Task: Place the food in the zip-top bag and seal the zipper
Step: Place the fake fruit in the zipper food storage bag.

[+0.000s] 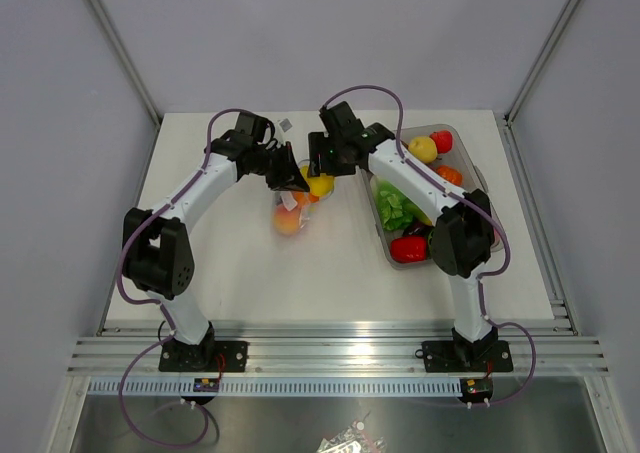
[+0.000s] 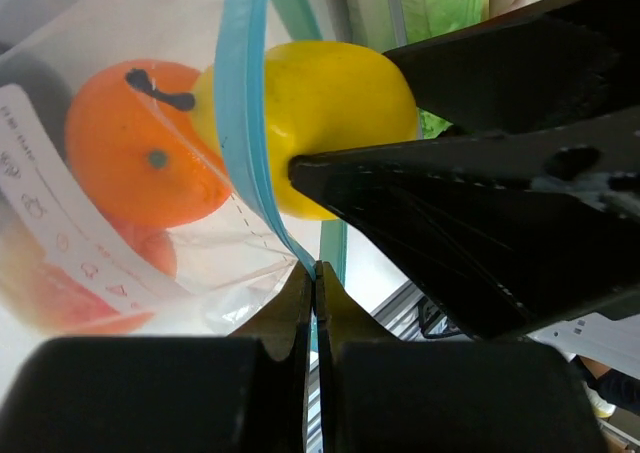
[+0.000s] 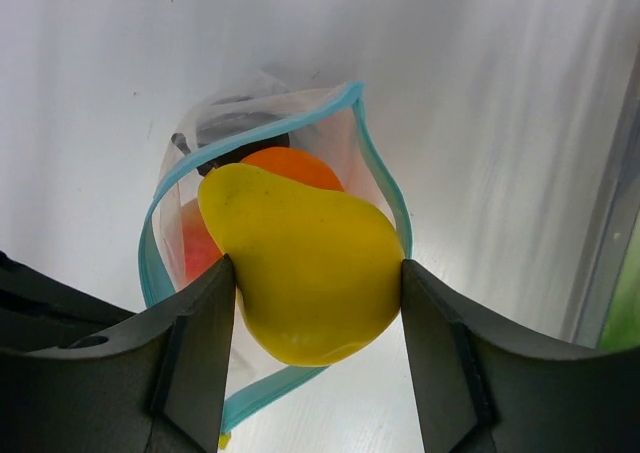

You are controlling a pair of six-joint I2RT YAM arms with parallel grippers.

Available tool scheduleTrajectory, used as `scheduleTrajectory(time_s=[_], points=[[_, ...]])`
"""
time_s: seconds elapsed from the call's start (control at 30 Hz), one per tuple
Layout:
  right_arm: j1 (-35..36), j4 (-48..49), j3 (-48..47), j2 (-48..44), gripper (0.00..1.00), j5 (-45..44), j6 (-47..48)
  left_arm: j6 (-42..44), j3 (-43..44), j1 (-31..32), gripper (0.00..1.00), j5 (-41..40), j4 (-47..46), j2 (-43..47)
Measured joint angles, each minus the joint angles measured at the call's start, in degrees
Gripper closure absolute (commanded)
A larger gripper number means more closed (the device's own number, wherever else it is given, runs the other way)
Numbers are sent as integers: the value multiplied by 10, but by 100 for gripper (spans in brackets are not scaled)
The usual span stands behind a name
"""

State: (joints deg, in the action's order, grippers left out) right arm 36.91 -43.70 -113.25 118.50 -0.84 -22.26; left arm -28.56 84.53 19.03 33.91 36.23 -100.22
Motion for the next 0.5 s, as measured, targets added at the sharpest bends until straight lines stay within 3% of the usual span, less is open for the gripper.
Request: scheduleTrajectory(time_s=[0.23,0.5], points=[[1,49,30,0,49,53,-42,2,0,0,100,2,1,0],[2,72,47,-3,50,44,-71,5,0,0,100,2,1,0]])
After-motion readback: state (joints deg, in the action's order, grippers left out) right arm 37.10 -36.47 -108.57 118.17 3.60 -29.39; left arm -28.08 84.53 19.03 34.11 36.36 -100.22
